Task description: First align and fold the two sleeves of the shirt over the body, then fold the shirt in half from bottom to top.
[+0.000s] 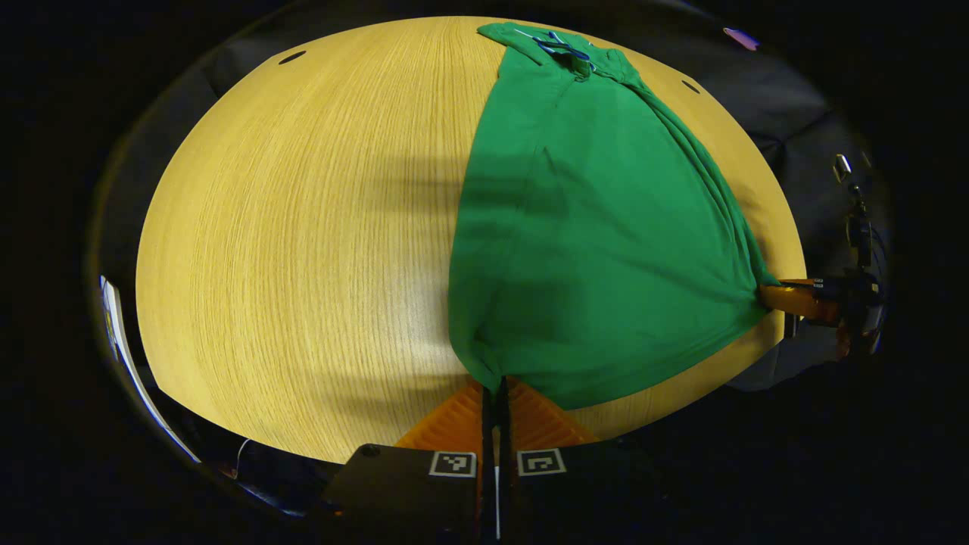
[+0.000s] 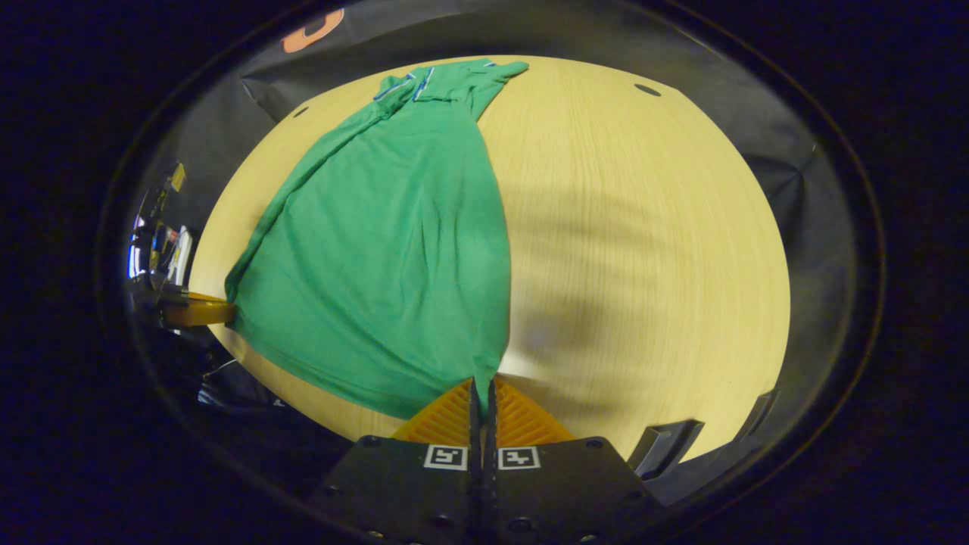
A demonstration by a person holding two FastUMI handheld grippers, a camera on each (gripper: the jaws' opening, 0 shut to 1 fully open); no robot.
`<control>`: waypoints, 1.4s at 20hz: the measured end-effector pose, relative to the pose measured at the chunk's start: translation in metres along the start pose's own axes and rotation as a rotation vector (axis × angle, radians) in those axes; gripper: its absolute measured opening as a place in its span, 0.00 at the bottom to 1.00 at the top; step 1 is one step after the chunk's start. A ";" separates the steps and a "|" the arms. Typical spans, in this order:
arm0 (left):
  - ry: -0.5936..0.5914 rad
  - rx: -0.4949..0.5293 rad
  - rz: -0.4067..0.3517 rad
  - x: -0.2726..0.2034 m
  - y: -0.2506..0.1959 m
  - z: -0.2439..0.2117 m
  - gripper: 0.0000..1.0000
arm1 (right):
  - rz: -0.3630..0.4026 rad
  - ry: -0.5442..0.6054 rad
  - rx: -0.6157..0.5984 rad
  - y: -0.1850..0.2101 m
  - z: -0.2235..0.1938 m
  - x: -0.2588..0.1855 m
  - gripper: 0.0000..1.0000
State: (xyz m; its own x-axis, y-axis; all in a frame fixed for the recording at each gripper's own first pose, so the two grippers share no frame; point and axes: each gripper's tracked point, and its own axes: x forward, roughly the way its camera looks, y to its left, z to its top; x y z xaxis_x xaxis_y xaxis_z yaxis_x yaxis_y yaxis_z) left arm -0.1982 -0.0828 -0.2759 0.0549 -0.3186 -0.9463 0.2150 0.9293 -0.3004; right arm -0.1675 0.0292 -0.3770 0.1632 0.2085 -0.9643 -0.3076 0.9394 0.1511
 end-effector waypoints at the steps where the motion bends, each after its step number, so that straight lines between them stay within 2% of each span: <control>1: -0.003 0.003 -0.020 -0.006 -0.004 0.006 0.07 | 0.003 -0.004 0.004 -0.001 0.002 -0.002 0.00; 4: -0.017 0.026 -0.044 -0.030 -0.009 0.028 0.07 | 0.011 -0.026 0.022 -0.003 0.014 -0.012 0.00; 11: -0.134 -0.069 -0.130 -0.105 -0.032 0.118 0.07 | 0.023 -0.111 0.063 -0.006 0.046 -0.043 0.00; 13: -0.158 -0.072 -0.127 -0.127 -0.035 0.145 0.07 | 0.032 -0.131 0.077 -0.006 0.055 -0.050 0.00; 14: -0.169 -0.062 -0.123 -0.128 -0.029 0.133 0.07 | 0.036 -0.141 0.082 -0.005 0.060 -0.053 0.00; 15: -0.184 -0.048 -0.122 -0.115 -0.031 0.140 0.07 | 0.037 -0.152 0.084 -0.005 0.064 -0.057 0.00; 17: -0.213 -0.013 -0.121 -0.139 -0.038 0.164 0.07 | 0.034 -0.173 0.078 -0.005 0.073 -0.064 0.00; 21: -0.293 0.056 -0.094 -0.153 -0.041 0.190 0.07 | 0.031 -0.220 0.096 -0.007 0.093 -0.078 0.00; 28: -0.412 0.095 -0.112 -0.175 -0.047 0.237 0.07 | 0.033 -0.328 0.120 -0.013 0.144 -0.108 0.00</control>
State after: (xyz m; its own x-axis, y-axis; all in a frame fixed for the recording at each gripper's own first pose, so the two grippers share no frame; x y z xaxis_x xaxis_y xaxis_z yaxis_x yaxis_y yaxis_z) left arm 0.0133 -0.1155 -0.0678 0.4065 -0.4824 -0.7759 0.3299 0.8694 -0.3678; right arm -0.0463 0.0339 -0.2430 0.4535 0.2969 -0.8403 -0.2087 0.9520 0.2237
